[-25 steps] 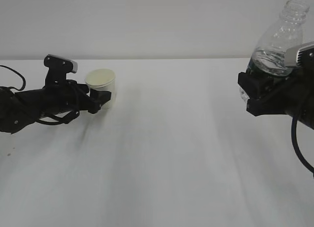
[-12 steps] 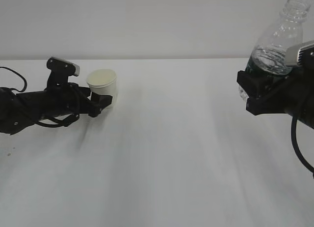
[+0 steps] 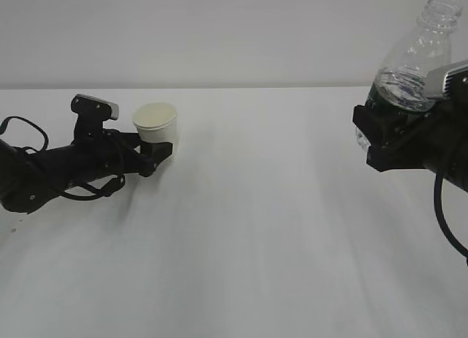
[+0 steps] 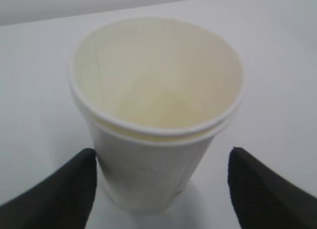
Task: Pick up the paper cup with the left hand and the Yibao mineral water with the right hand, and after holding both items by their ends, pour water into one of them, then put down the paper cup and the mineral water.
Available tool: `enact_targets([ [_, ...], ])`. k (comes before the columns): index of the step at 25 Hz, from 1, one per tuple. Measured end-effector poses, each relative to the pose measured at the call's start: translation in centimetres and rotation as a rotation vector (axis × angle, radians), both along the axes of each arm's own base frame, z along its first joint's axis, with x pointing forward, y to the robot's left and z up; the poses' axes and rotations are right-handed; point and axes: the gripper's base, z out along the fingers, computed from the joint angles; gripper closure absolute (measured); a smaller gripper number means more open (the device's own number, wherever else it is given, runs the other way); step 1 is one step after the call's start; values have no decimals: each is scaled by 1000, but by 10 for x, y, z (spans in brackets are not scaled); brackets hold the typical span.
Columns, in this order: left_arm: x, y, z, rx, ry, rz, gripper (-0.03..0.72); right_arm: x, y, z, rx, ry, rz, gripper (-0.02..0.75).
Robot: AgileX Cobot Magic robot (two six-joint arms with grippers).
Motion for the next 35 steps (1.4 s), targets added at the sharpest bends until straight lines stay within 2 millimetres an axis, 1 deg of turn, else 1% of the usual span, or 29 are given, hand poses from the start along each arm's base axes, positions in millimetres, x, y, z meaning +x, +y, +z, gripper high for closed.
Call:
enact_targets([
  [8,3,1,1,4,-59,14,94,0,0,0,-2,0,3,301],
  [13,2,0,-4,-10,-66,9,94,0,0,0,1,1,3,301],
  [19,3,0,-2,-18,-78,10,94,0,1,0,3,3,13,301],
  [25,14,-2,6,-21,-113,13,95,-1,2,0,3,4,19,302],
  [30,18,-2,8,-11,-113,17,95,-1,2,0,4,4,21,301],
  [35,20,-2,-2,-6,-97,18,95,-1,2,0,4,5,20,301],
])
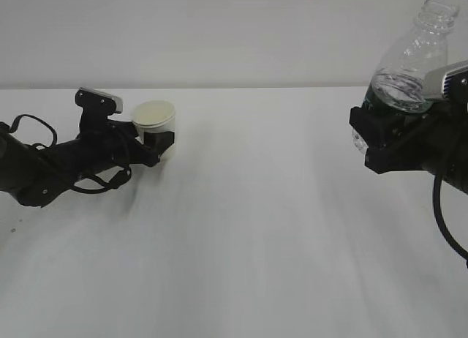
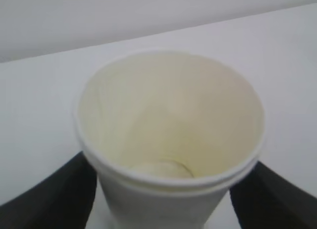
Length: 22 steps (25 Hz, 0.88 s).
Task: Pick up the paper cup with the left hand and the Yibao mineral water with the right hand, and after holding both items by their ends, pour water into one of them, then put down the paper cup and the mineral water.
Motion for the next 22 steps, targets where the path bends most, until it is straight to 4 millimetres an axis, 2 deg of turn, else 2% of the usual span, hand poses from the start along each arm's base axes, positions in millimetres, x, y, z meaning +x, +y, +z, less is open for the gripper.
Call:
enact_targets([
  [3,0,0,-3,1,5,0,95,0,0,0,2,1,0,301],
  [15,11,-2,6,-3,-33,2,95,0,0,0,2,1,0,302],
  [22,10,-1,-6,6,6,6,96,0,0,0,2,1,0,302],
])
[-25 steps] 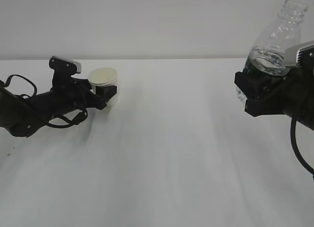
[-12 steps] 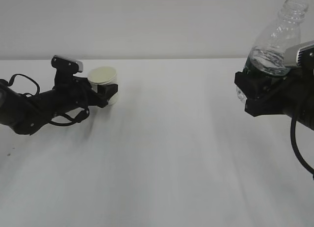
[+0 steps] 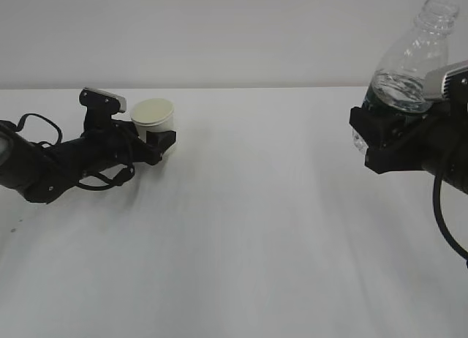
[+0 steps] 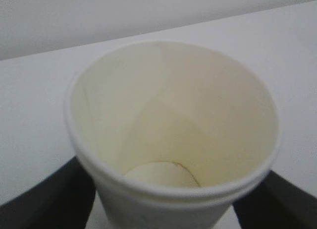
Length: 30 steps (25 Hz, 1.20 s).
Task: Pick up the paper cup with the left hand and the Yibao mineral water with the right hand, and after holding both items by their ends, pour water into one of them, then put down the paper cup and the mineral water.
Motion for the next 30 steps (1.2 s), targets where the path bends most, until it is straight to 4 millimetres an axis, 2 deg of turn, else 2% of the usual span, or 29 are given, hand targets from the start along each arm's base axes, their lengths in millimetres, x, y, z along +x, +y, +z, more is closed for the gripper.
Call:
enact_targets([
  [13,3,-1,3,-10,-8,2,99,0,0,0,0,0,0,302],
  [20,2,0,2,-9,-2,4,189,0,0,0,0,0,0,302],
  [30,1,-2,3,-9,8,-22,201,0,0,-1,-6,10,0,302],
])
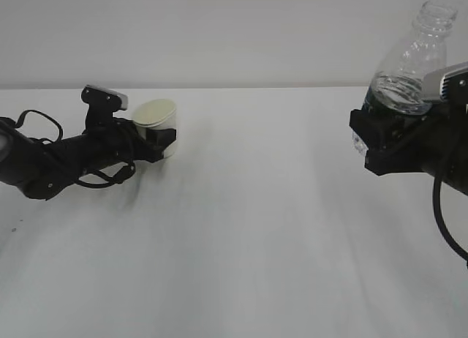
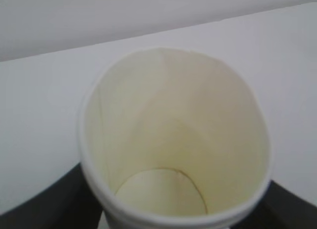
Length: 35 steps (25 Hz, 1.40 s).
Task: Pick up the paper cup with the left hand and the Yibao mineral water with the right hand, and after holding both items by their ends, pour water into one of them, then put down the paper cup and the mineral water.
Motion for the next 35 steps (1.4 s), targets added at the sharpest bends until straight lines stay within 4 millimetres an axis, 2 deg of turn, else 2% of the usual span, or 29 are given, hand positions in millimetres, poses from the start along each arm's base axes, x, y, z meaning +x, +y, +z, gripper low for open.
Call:
enact_targets([
  [7,-1,0,9,15,12,-38,202,0,0,0,0,0,0,302],
  [17,-2,16,35,3,35,-112,207,0,0,0,0,1,0,302],
  [26,-7,12,53,25,20,-192,211,0,0,0,0,1,0,302],
  [35,-10,11,82,13,-18,-209,212,0,0,0,-1,2,0,302],
])
